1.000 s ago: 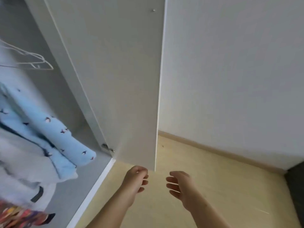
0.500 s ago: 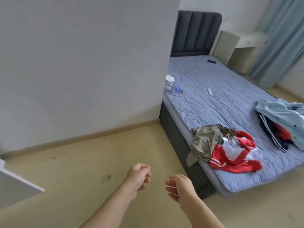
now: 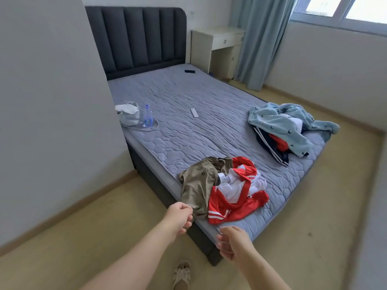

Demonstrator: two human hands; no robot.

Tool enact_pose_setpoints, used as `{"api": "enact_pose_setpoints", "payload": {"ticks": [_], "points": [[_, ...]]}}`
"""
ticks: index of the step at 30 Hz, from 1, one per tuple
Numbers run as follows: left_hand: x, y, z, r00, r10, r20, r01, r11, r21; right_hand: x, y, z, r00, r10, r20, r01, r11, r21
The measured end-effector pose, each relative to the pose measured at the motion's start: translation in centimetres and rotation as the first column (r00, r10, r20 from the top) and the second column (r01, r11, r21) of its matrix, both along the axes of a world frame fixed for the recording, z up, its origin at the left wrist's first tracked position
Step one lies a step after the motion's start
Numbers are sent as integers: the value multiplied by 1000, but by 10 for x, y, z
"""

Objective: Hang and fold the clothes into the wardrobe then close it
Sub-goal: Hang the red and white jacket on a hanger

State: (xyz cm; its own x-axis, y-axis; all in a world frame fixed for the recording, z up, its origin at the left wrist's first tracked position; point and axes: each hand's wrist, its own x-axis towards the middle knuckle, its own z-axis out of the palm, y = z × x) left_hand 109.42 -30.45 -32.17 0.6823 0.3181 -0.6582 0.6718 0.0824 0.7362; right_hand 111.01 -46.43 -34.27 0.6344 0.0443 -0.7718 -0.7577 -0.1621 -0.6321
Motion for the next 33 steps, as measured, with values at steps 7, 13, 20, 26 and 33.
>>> {"api": "enact_pose_setpoints", "payload": {"ticks": [7,13,20,26,33], "points": [[157,-9,-34,990,-88,-113,95,994,50,136,-21,-25,998,-27,-48,23,996,-84],[275,-41,-87,954,-247,-170,272,950,150,222,-56,-69,994,-32,-103,18,990,-137],[356,-88,-161,924,-268,-272,322,929,180,332,-100,-144,971,112,-212,-151,972,-179],[404,-125,-222,746,-472,-469,664,578,474,406,-130,-222,947,246,-206,-290,931,-223],[454,-172,-305,152,-840,-522,725,-264,636,428,-148,-305,929,288,-233,-338,915,-220]]}}
